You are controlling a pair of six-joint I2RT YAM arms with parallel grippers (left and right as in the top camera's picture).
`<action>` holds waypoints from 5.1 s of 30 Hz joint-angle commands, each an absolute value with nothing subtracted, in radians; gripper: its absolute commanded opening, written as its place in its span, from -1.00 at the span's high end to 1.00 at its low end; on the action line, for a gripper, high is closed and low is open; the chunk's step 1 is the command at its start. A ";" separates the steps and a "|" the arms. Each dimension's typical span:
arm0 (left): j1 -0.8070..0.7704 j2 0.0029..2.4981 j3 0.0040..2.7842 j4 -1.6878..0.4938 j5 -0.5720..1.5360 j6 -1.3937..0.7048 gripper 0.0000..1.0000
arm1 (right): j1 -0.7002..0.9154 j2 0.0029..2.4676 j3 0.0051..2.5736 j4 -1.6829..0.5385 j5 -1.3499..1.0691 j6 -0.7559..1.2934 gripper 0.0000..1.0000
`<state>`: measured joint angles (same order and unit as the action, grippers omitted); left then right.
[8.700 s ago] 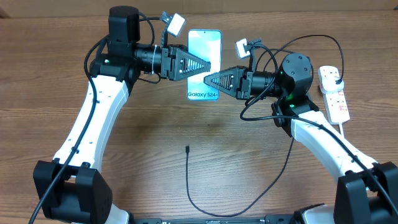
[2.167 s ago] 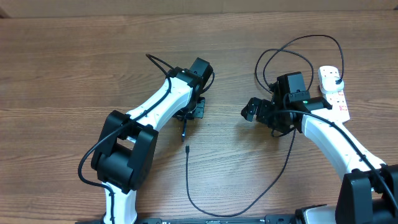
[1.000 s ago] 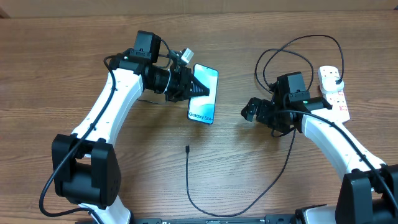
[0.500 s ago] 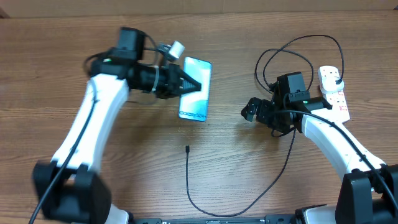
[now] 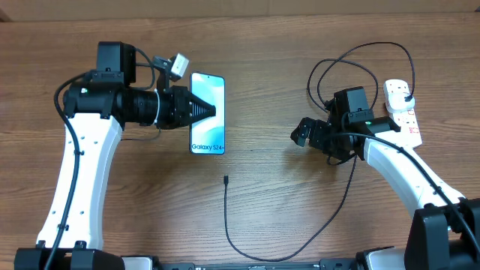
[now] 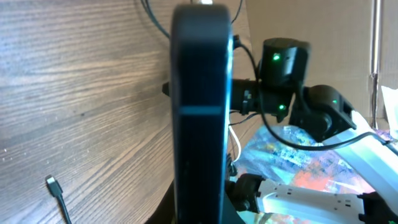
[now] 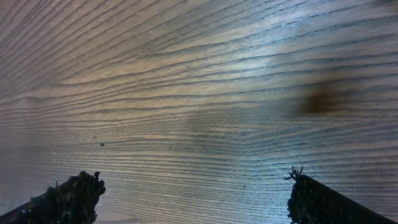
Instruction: Plug charger to phone and switch on socket
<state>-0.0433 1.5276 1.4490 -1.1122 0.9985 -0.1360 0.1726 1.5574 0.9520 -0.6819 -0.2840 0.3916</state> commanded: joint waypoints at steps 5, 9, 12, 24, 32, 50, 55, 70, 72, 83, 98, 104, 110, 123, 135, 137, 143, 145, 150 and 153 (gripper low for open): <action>-0.032 1.514 1.257 -0.949 1.193 -0.105 0.91 | 0.175 1.560 0.956 -0.679 -0.278 0.392 -1.00; -0.007 1.514 1.163 -0.801 1.309 -0.171 0.91 | 0.175 1.560 0.956 -0.679 -0.278 0.392 -1.00; 0.021 1.514 1.124 -0.781 1.300 -0.184 0.91 | 0.175 1.560 0.956 -0.679 -0.278 0.392 -0.99; 0.037 1.514 1.069 -0.765 1.290 -0.180 0.92 | 0.175 1.560 0.956 -0.679 -0.278 0.392 -1.00; 0.037 1.514 1.069 -0.762 1.290 -0.179 0.92 | 0.175 1.560 0.956 -0.679 -0.278 0.391 -1.00; 0.037 1.514 1.069 -0.754 1.290 -0.181 0.92 | 0.175 1.560 0.956 -0.679 -0.278 0.391 -1.00; 0.037 1.514 1.069 -0.754 1.291 -0.184 0.92 | 0.175 1.560 0.956 -0.679 -0.277 0.392 -1.00; 0.037 1.514 1.069 -0.751 1.290 -0.191 0.91 | 0.175 1.560 0.956 -0.638 -0.586 0.391 -1.00; 0.037 1.514 1.069 -0.751 1.290 -0.191 0.92 | 0.175 1.560 0.957 -0.629 -0.658 0.392 -0.48; 0.037 1.514 1.069 -0.751 1.290 -0.192 0.92 | 0.176 1.460 0.957 -0.657 -0.717 0.392 0.92; 0.037 1.514 1.069 -0.751 1.290 -0.191 0.91 | 0.299 1.248 0.957 -0.733 -0.445 0.432 0.92; 0.037 1.515 1.069 -0.751 1.290 -0.191 0.92 | 0.484 1.248 0.957 -0.695 -0.293 0.532 0.92; 0.037 1.514 1.069 -0.751 1.290 -0.191 0.92 | 0.667 1.250 0.957 -0.683 -0.096 0.574 0.87; 0.037 1.515 1.069 -0.751 1.290 -0.191 0.91 | 0.791 1.340 0.957 -0.659 -0.050 0.580 -0.82; 0.037 1.514 1.069 -0.751 1.291 -0.191 0.92 | 0.791 1.353 0.957 -0.657 -0.081 0.580 -0.98; 0.037 1.514 1.069 -0.751 1.291 -0.191 0.92 | 0.791 1.353 0.957 -0.657 -0.080 0.580 -0.87; 0.037 1.514 1.069 -0.751 1.291 -0.191 0.92 | 0.791 1.353 0.957 -0.660 -0.080 0.580 -0.55; 0.037 1.514 1.069 -0.752 1.290 -0.191 0.91 | 0.791 1.353 0.957 -0.664 -0.080 0.580 -0.37; 0.037 1.515 1.069 -0.751 1.290 -0.191 0.92 | 0.791 1.353 0.956 -0.664 -0.080 0.580 -0.11; 0.037 1.514 1.069 -0.751 1.267 -0.192 0.92 | 0.791 1.353 0.956 -0.665 -0.080 0.585 -0.06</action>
<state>0.0353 1.5276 1.0721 -0.7544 1.2415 -0.1844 0.7868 1.3540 0.9520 -0.6674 -0.0788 0.5808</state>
